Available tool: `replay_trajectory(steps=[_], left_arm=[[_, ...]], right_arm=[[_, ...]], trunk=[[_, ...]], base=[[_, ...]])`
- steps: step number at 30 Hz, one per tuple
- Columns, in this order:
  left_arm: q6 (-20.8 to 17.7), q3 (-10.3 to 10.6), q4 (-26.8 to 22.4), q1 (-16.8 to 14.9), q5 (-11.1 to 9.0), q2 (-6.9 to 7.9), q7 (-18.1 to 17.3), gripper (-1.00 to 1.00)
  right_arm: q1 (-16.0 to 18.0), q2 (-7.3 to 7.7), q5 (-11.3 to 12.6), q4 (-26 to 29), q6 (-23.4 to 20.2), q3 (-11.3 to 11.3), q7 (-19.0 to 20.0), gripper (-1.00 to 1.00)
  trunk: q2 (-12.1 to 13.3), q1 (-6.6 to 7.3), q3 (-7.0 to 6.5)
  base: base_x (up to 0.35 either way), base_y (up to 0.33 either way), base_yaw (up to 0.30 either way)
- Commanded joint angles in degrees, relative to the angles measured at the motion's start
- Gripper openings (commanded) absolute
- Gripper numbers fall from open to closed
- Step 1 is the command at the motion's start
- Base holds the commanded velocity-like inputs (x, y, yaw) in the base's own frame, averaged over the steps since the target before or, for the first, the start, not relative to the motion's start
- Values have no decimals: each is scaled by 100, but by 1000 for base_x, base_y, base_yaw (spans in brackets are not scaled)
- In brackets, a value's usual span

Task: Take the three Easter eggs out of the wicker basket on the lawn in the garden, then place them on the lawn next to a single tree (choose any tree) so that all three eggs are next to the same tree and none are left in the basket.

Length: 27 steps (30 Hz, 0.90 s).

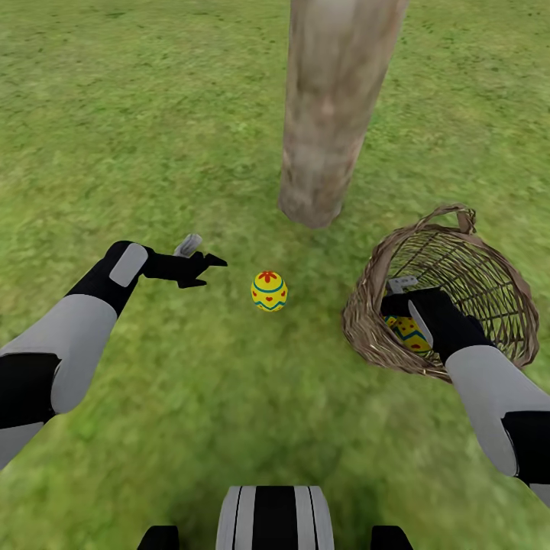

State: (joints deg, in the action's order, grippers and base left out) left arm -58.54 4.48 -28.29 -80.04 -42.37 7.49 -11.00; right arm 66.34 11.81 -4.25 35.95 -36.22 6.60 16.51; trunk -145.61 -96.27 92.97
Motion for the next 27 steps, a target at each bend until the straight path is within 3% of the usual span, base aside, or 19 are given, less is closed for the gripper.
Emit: replay_trajectory(steps=[1,14,27], left_arm=[[1,25,-1,-3,46,7,-60,100],[1,24,-1,-3,53,13,-60,100],[1,31,-1,-3,54,11,-60,100]], right_arm=[[2,5,-41,9,-24,17,39,-100],[2,9,-41,9,-25,11,45,-100],[2,-15,-41,192,-112,1,-12,-100]], trunk=[[-1,1,4],[-1,1,4],[16,34,-284]], base=[[0,0,0],[0,0,0],[0,0,0]])
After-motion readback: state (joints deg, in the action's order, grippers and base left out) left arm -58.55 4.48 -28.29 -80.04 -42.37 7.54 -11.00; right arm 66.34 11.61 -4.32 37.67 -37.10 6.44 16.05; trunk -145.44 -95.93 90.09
